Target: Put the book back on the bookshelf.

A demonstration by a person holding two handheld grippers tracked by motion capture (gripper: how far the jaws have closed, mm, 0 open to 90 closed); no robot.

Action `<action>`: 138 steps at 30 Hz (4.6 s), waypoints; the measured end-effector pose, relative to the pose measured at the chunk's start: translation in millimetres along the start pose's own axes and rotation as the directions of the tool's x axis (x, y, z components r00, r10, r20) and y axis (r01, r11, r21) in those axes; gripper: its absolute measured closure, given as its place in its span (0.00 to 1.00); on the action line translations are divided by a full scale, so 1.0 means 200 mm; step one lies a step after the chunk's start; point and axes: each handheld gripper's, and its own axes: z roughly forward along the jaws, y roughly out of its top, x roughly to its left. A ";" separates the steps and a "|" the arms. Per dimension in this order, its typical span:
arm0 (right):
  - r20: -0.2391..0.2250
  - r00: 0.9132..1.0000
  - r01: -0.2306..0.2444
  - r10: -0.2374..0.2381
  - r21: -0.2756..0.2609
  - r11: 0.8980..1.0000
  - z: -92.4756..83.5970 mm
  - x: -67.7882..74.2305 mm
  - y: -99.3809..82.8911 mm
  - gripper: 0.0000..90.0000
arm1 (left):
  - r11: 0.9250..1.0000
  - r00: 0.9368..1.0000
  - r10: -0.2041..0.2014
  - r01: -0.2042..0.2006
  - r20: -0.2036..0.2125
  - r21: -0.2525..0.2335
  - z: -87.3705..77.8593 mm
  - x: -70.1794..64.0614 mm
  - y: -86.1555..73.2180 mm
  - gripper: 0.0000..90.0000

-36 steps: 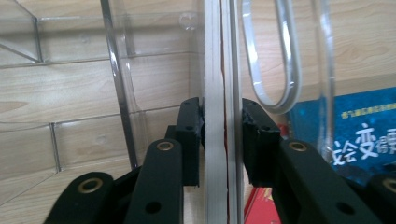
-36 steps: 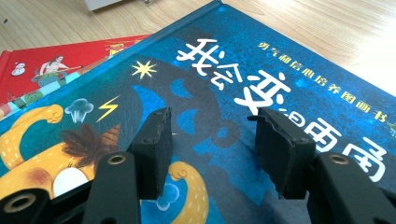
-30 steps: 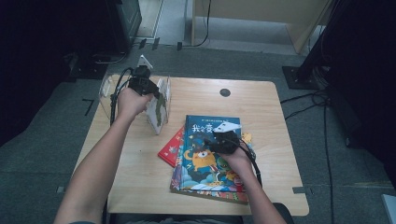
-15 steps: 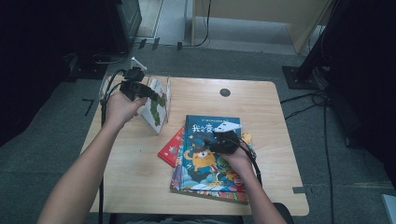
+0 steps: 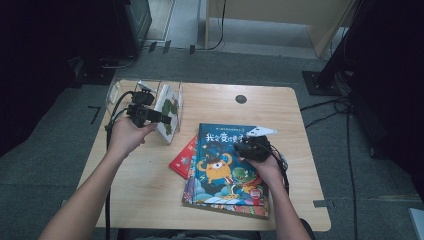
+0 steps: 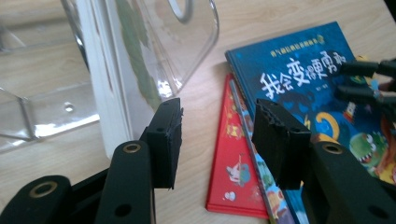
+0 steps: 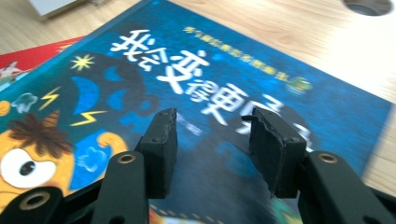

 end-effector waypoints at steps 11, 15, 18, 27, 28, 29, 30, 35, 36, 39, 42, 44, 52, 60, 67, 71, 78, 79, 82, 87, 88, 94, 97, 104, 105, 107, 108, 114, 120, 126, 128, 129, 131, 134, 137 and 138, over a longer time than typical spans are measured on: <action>0.072 0.995 -0.068 0.067 0.004 0.998 -0.11 -0.12 -0.09 0.59 | 0.998 0.995 0.069 -0.070 0.071 0.006 0.14 -0.06 -0.23 0.72; 0.093 0.993 -0.076 0.075 0.009 0.997 -0.14 -0.13 -0.12 0.62 | 0.996 0.991 0.091 -0.091 0.101 0.000 0.20 -0.08 -0.29 0.75; 0.103 0.990 -0.093 0.092 0.009 0.996 -0.16 -0.14 -0.15 0.65 | 0.992 0.985 0.126 -0.127 0.115 -0.001 0.25 -0.11 -0.34 0.76; 0.123 0.984 -0.128 0.128 -0.007 0.992 -0.23 -0.17 -0.21 0.81 | 0.988 0.978 0.153 -0.154 0.141 -0.007 0.34 -0.15 -0.44 0.84; 0.143 0.981 -0.130 0.129 -0.003 0.992 -0.24 -0.17 -0.21 0.84 | 0.987 0.977 0.157 -0.157 0.145 -0.012 0.35 -0.15 -0.45 0.86; 0.163 0.977 -0.137 0.136 -0.001 0.991 -0.24 -0.17 -0.22 0.88 | 0.987 0.976 0.160 -0.160 0.148 -0.014 0.35 -0.15 -0.46 0.87; 0.162 0.977 -0.142 0.141 -0.001 0.990 -0.25 -0.18 -0.22 0.90 | 0.987 0.976 0.161 -0.160 0.150 -0.017 0.36 -0.15 -0.47 0.89; 0.137 0.980 -0.147 0.143 0.019 0.989 -0.22 -0.18 -0.23 0.94 | 0.985 0.972 0.172 -0.169 0.162 -0.027 0.37 -0.15 -0.52 0.93; 0.123 0.982 -0.147 0.144 0.021 0.989 -0.22 -0.18 -0.23 0.94 | 0.986 0.972 0.165 -0.164 0.167 -0.020 0.38 -0.15 -0.53 0.93; 0.120 0.984 -0.134 0.130 0.028 0.991 -0.20 -0.16 -0.22 0.99 | 0.985 0.967 0.169 -0.169 0.191 -0.016 0.39 -0.16 -0.55 0.94; 0.128 0.985 -0.119 0.113 0.034 0.992 -0.19 -0.15 -0.21 0.99 | 0.983 0.964 0.185 -0.184 0.192 -0.027 0.40 -0.19 -0.57 0.93; 0.111 0.985 -0.135 0.131 0.031 0.990 -0.19 -0.17 -0.21 1.00 | 0.979 0.961 0.203 -0.201 0.189 -0.028 0.41 -0.22 -0.58 0.93; 0.086 0.988 -0.134 0.132 0.024 0.991 -0.15 -0.16 -0.18 1.00 | 0.974 0.958 0.225 -0.226 0.179 -0.015 0.45 -0.29 -0.64 0.94; 0.056 0.988 -0.143 0.141 0.029 0.989 -0.14 -0.17 -0.17 1.00 | 0.976 0.960 0.215 -0.217 0.179 -0.008 0.46 -0.31 -0.67 0.96; 0.065 0.988 -0.140 0.138 0.024 0.990 -0.11 -0.15 -0.15 1.00 | 0.976 0.959 0.215 -0.219 0.187 -0.003 0.45 -0.33 -0.70 0.98; 0.075 0.990 -0.126 0.123 0.039 0.991 -0.09 -0.14 -0.12 1.00 | 0.977 0.959 0.211 -0.214 0.191 -0.007 0.45 -0.34 -0.73 0.99; 0.068 0.988 -0.139 0.137 0.032 0.990 -0.05 -0.15 -0.09 1.00 | 0.976 0.958 0.217 -0.219 0.186 -0.009 0.44 -0.38 -0.76 1.00; 0.070 0.988 -0.139 0.136 0.033 0.990 -0.05 -0.15 -0.09 1.00 | 0.976 0.958 0.217 -0.219 0.185 -0.010 0.44 -0.38 -0.76 0.99; 0.070 0.988 -0.137 0.135 0.034 0.990 -0.03 -0.15 -0.08 1.00 | 0.974 0.957 0.224 -0.226 0.186 -0.008 0.44 -0.40 -0.77 0.99; 0.082 0.987 -0.141 0.137 0.040 0.989 -0.03 -0.16 -0.06 1.00 | 0.972 0.954 0.234 -0.237 0.187 -0.006 0.45 -0.42 -0.77 0.99; 0.093 0.986 -0.143 0.140 0.026 0.989 -0.05 -0.17 -0.05 1.00 | 0.971 0.953 0.238 -0.241 0.186 -0.006 0.45 -0.43 -0.77 0.99; 0.111 0.981 -0.156 0.157 -0.023 0.988 -0.14 -0.18 -0.09 1.00 | 0.966 0.944 0.252 -0.257 0.211 -0.005 0.48 -0.47 -0.75 0.99; 0.111 0.982 -0.152 0.153 -0.017 0.988 -0.17 -0.17 -0.12 1.00 | 0.961 0.938 0.271 -0.276 0.218 -0.008 0.50 -0.50 -0.74 0.99; 0.120 0.980 -0.158 0.159 -0.017 0.987 -0.23 -0.15 -0.18 1.00 | 0.951 0.919 0.302 -0.310 0.253 -0.008 0.55 -0.56 -0.70 0.98; 0.120 0.979 -0.161 0.163 -0.021 0.987 -0.24 -0.15 -0.19 1.00 | 0.951 0.918 0.300 -0.310 0.257 -0.003 0.54 -0.55 -0.69 0.97; 0.123 0.977 -0.171 0.172 -0.024 0.985 -0.27 -0.15 -0.22 1.00 | 0.951 0.921 0.301 -0.310 0.246 -0.004 0.53 -0.52 -0.67 0.97; 0.122 0.977 -0.173 0.175 -0.027 0.985 -0.29 -0.14 -0.24 1.00 | 0.952 0.923 0.298 -0.307 0.242 -0.003 0.53 -0.51 -0.66 0.97; 0.123 0.976 -0.178 0.179 -0.017 0.984 -0.36 -0.11 -0.33 1.00 | 0.958 0.937 0.286 -0.287 0.200 -0.025 0.47 -0.41 -0.58 0.97; 0.129 0.978 -0.163 0.164 -0.020 0.986 -0.46 -0.05 -0.42 0.99 | 0.964 0.946 0.266 -0.264 0.184 -0.038 0.44 -0.32 -0.52 0.95; 0.131 0.976 -0.171 0.172 -0.022 0.985 -0.53 -0.02 -0.49 0.99 | 0.972 0.954 0.236 -0.229 0.183 -0.057 0.43 -0.25 -0.47 0.95; 0.137 0.976 -0.169 0.170 -0.019 0.985 -0.55 -0.01 -0.50 0.99 | 0.973 0.956 0.230 -0.224 0.181 -0.055 0.43 -0.24 -0.46 0.95; 0.142 0.975 -0.169 0.170 -0.017 0.985 -0.56 0.00 -0.51 0.99 | 0.973 0.956 0.230 -0.223 0.181 -0.054 0.43 -0.23 -0.45 0.95; 0.147 0.975 -0.168 0.168 -0.015 0.986 -0.57 0.01 -0.52 1.00 | 0.975 0.958 0.223 -0.216 0.183 -0.058 0.43 -0.22 -0.44 0.95; 0.149 0.973 -0.175 0.175 -0.013 0.985 -0.59 0.02 -0.54 1.00 | 0.975 0.959 0.220 -0.212 0.178 -0.059 0.43 -0.21 -0.43 0.95; 0.147 0.972 -0.183 0.182 -0.010 0.983 -0.61 0.04 -0.56 1.00 | 0.976 0.961 0.217 -0.210 0.172 -0.058 0.43 -0.20 -0.43 0.95; 0.145 0.973 -0.181 0.181 -0.011 0.983 -0.61 0.04 -0.56 1.00 | 0.976 0.961 0.216 -0.208 0.171 -0.059 0.43 -0.20 -0.43 0.95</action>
